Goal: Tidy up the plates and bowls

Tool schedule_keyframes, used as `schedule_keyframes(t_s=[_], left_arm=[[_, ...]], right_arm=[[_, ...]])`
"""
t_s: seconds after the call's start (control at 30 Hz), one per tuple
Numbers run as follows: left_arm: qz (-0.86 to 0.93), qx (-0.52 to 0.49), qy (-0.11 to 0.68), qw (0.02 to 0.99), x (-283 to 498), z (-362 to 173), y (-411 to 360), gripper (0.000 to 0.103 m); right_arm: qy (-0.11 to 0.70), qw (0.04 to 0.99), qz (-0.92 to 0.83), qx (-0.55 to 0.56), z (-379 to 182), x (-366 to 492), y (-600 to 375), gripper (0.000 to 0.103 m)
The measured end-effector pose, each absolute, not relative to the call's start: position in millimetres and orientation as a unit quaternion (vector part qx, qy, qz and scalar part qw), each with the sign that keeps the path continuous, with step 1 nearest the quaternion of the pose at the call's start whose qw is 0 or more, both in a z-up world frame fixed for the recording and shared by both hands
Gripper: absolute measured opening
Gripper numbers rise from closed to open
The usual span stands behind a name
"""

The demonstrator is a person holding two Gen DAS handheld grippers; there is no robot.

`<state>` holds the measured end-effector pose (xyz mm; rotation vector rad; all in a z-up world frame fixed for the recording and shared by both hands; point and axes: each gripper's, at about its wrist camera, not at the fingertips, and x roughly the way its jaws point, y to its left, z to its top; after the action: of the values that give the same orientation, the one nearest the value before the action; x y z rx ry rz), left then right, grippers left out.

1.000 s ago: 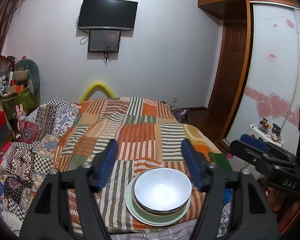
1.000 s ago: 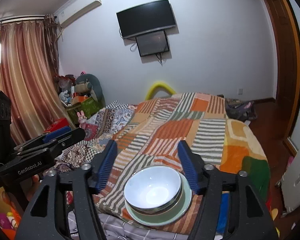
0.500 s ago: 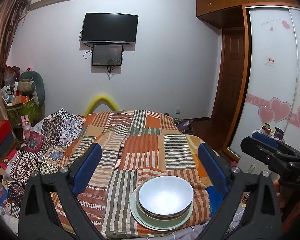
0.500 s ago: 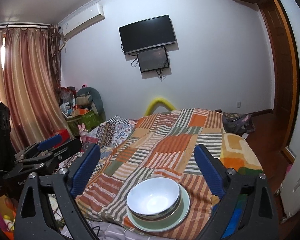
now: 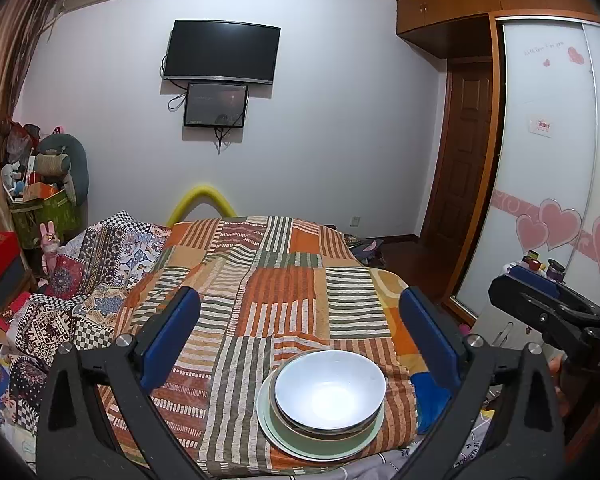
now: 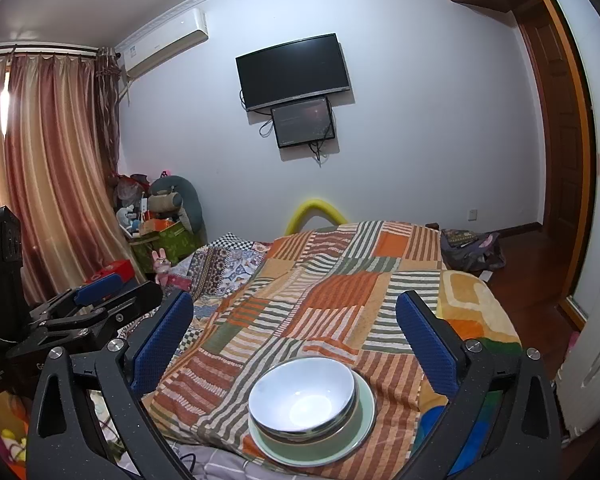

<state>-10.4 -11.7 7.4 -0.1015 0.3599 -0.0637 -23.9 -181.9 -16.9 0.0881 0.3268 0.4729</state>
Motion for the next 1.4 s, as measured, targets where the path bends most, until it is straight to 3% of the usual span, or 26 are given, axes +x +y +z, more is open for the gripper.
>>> schedule_keyframes(t_s=[1.4], left_arm=[[-0.038, -0.062, 0.188, 0.98, -6.3, 2.5, -6.7, 0.102]], right_arm=[[0.169, 0.956, 0.236, 0.046, -15.2, -21.1, -183.2, 0.102]])
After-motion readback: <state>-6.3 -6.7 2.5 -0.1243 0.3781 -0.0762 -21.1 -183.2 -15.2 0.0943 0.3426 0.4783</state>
